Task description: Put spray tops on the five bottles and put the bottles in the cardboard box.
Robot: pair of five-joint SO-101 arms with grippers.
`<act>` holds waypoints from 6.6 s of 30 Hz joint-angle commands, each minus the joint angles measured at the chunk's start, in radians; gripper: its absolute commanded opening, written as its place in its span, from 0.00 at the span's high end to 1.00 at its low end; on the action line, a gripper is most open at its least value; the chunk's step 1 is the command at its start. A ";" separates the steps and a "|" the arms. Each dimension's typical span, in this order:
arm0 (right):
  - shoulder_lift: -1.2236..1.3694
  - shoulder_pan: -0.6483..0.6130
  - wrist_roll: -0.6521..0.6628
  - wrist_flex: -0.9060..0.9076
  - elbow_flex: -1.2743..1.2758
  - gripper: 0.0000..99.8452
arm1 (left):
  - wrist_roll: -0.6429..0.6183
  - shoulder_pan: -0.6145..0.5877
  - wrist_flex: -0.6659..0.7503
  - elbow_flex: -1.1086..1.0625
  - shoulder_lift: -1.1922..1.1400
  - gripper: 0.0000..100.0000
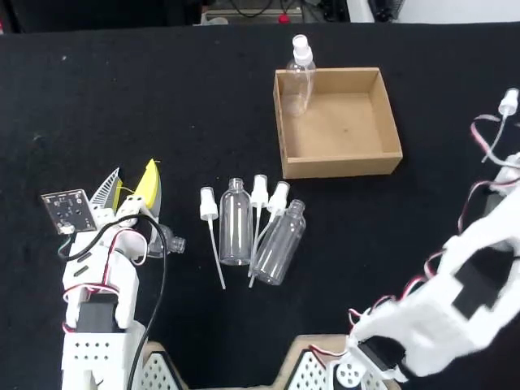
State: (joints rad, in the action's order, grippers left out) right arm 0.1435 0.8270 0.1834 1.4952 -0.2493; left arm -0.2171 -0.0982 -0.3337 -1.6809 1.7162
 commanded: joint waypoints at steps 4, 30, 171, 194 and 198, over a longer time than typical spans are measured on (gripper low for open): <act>-0.384 -0.091 0.012 -0.477 0.593 0.94 | -0.006 -0.002 0.014 -0.024 0.015 0.80; -0.456 -0.301 0.068 -0.473 0.926 0.71 | -0.006 -0.002 0.018 -0.024 0.015 0.80; 1.073 -0.080 -0.192 0.046 -1.414 0.98 | 0.049 0.042 0.012 -0.024 0.015 0.80; 1.379 -0.183 -0.193 -0.482 -1.420 0.85 | 0.049 0.044 0.012 -0.024 0.015 0.80; 1.377 -0.175 -0.199 -0.482 -1.422 0.98 | 0.049 0.044 0.012 -0.024 0.015 0.80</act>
State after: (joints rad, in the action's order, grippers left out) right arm 1.5443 0.6751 -0.0069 1.0426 -1.6226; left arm -0.1788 -0.0660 -0.3337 -1.6824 1.7162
